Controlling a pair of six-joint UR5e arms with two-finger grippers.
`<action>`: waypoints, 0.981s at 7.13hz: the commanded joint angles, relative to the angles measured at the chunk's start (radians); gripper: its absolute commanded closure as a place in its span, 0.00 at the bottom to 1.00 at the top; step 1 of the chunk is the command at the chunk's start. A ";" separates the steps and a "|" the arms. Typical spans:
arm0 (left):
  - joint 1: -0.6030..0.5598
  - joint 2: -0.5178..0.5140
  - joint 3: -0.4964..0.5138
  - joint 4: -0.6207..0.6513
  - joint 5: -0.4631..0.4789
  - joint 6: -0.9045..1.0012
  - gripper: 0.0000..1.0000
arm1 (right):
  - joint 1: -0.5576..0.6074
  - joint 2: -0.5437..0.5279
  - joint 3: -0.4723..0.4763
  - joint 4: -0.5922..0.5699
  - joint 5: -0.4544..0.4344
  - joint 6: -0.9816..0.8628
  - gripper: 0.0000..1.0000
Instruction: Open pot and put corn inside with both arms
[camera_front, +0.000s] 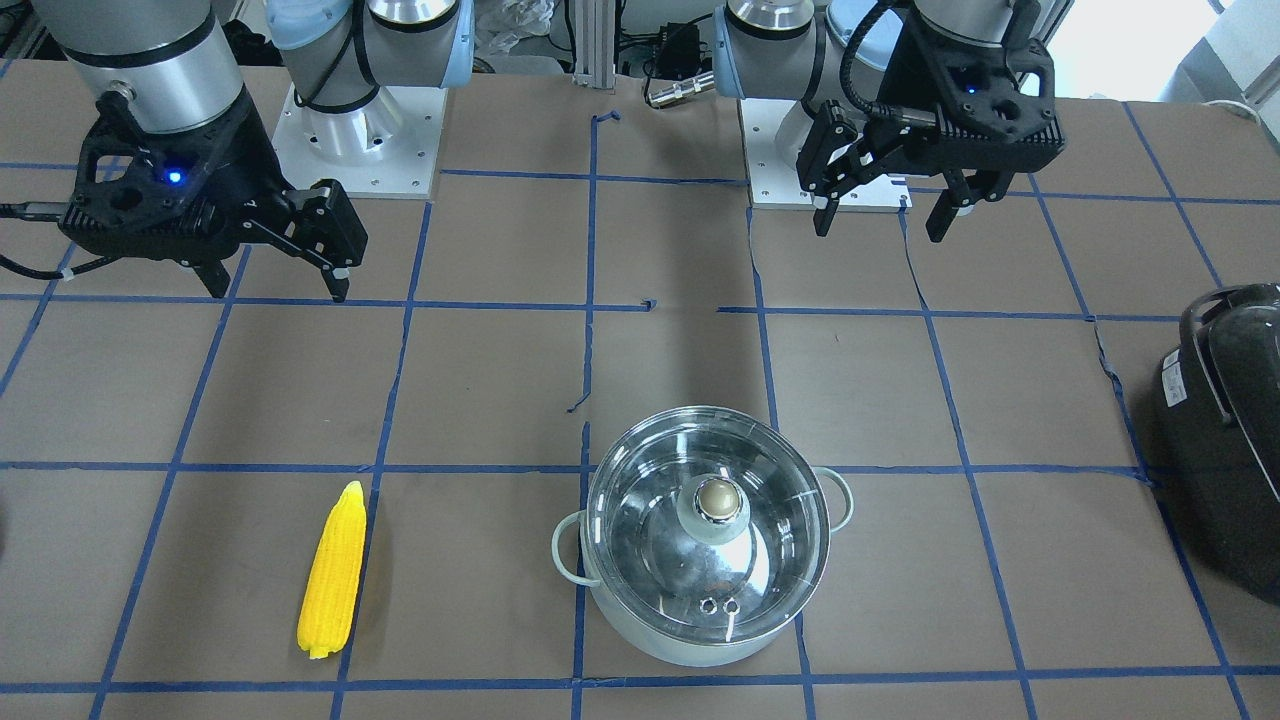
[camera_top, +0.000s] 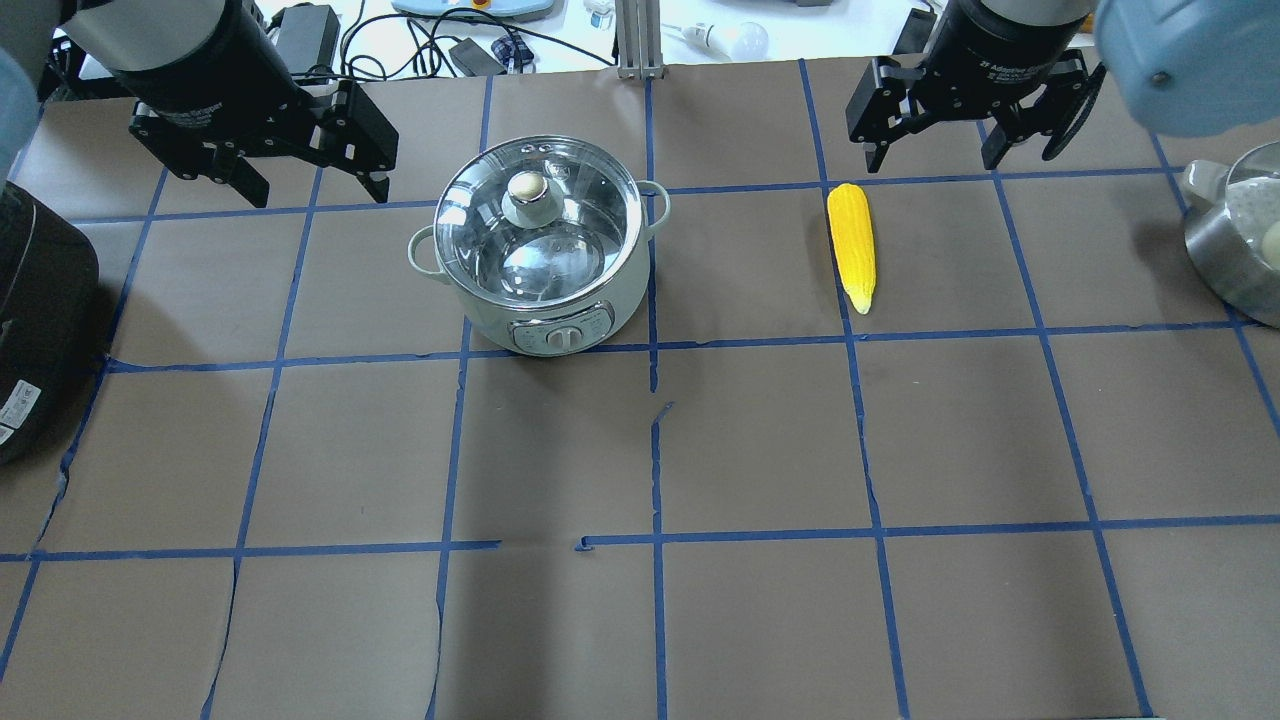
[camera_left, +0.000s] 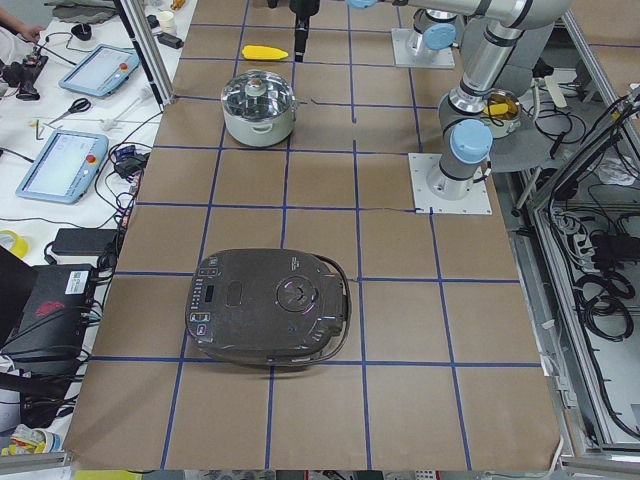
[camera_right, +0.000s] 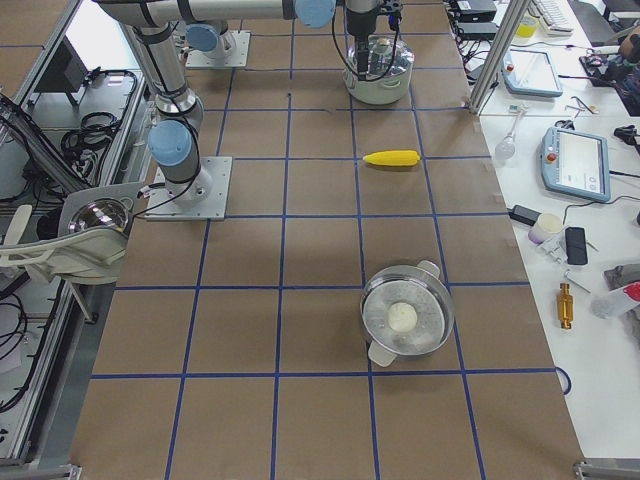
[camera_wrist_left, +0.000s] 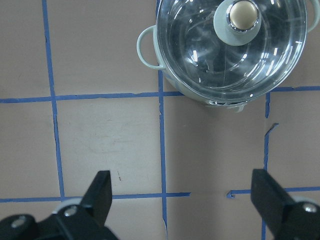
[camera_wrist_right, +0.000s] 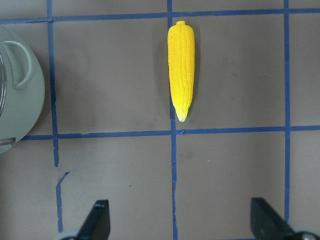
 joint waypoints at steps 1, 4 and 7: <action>0.001 0.000 -0.001 0.005 0.000 0.000 0.00 | 0.000 0.000 0.000 0.000 0.000 0.000 0.00; 0.001 0.003 -0.001 0.005 0.000 0.000 0.00 | 0.000 0.000 0.000 0.000 0.000 0.000 0.00; 0.001 -0.029 0.026 0.005 0.004 -0.009 0.00 | 0.000 0.000 -0.001 -0.002 0.003 0.000 0.00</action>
